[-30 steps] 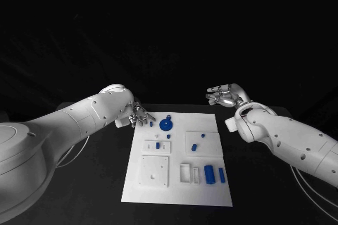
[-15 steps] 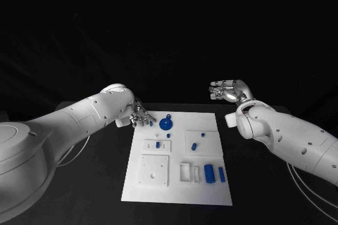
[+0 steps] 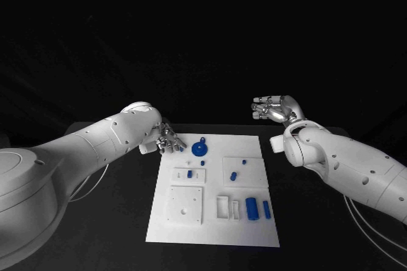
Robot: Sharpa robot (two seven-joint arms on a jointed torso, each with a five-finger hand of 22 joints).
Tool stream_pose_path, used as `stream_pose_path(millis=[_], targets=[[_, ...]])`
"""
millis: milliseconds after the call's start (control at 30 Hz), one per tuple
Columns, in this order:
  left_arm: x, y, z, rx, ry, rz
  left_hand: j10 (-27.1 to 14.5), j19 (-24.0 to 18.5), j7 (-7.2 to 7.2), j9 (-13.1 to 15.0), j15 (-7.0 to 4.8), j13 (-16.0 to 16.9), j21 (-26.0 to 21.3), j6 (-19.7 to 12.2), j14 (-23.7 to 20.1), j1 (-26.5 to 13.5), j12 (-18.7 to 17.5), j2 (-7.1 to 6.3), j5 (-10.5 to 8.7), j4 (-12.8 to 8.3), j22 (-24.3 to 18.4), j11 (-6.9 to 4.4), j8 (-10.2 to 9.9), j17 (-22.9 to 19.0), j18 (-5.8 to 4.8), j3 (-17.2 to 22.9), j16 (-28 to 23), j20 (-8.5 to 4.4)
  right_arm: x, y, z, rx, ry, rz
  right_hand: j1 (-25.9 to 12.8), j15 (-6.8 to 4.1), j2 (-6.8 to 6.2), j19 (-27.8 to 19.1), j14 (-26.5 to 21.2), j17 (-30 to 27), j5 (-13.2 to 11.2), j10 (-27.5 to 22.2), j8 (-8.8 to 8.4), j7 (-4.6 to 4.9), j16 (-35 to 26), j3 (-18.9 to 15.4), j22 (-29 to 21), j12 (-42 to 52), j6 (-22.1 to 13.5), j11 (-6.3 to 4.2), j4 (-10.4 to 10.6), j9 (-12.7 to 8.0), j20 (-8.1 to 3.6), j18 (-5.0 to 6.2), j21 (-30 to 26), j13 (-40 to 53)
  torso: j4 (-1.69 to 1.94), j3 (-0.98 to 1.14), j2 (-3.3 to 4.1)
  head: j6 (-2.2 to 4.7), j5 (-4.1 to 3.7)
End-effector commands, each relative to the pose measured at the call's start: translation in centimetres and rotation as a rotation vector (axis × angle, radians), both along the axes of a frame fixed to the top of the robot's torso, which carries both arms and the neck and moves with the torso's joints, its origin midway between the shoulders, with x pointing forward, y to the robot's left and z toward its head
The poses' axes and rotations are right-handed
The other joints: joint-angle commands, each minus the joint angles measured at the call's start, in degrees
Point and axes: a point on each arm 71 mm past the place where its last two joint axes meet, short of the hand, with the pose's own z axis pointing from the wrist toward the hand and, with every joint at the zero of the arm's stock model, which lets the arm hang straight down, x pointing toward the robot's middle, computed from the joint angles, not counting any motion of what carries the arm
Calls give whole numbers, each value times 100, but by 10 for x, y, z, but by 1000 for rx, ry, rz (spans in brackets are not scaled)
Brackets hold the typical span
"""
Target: Assemble the parts on the task board
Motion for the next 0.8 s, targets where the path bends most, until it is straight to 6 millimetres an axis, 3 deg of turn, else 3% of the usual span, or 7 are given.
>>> stream_pose_path(millis=[33, 300, 467, 800], targets=[[-2, -1, -6, 2, 9, -13, 211, 42, 7, -15, -2, 1, -1, 14, -18, -21, 22, 59, 5, -32, 102, 27, -21, -10, -7, -17, -9, 1, 0, 1, 1, 8, -10, 4, -58, 20, 13, 10, 32, -9, 28, -21, -9, 19, -32, -10, -9, -17, -48, 24, 1, -3, 4, 29, 14, -7, 6, 0, 1, -6, 8], [-1, 0, -6, -10, -9, -3, 224, 48, 6, -11, -4, 2, 2, 2, -6, -5, 19, 88, 4, -54, 100, 23, -15, -19, -3, -34, -8, 1, 0, 3, 1, 10, -9, 9, -67, 26, 10, -6, 21, -9, 37, -26, -7, 20, -44, -13, -10, -14, -52, 27, 10, -2, 12, 28, 9, -6, 12, -8, 7, -34, -16], [-2, -1, -8, -20, -8, -6, 221, 44, 2, -8, -5, 1, 1, 6, -10, 65, 17, 149, 6, -102, 100, 22, -14, -23, -4, 1, -9, 1, 0, 5, 1, 12, -5, 12, -81, 31, 14, -18, 10, -10, 49, -26, -9, 21, -52, -22, -11, -13, -60, 27, 26, -3, 19, 25, 4, -6, 10, -1, 4, -36, -6], [-2, -1, -9, -29, -1, -15, 211, 22, -34, 45, -9, -13, -3, 29, -35, 498, -27, 466, 72, -352, 104, 11, -8, -26, -13, 225, -2, -3, 1, 5, -1, 13, 8, 16, -95, 36, 17, -29, 3, -9, 61, -29, -9, 21, -56, -42, -11, -11, -69, 29, 50, -3, 25, 23, 0, -6, 25, -8, 0, -34, 2]])
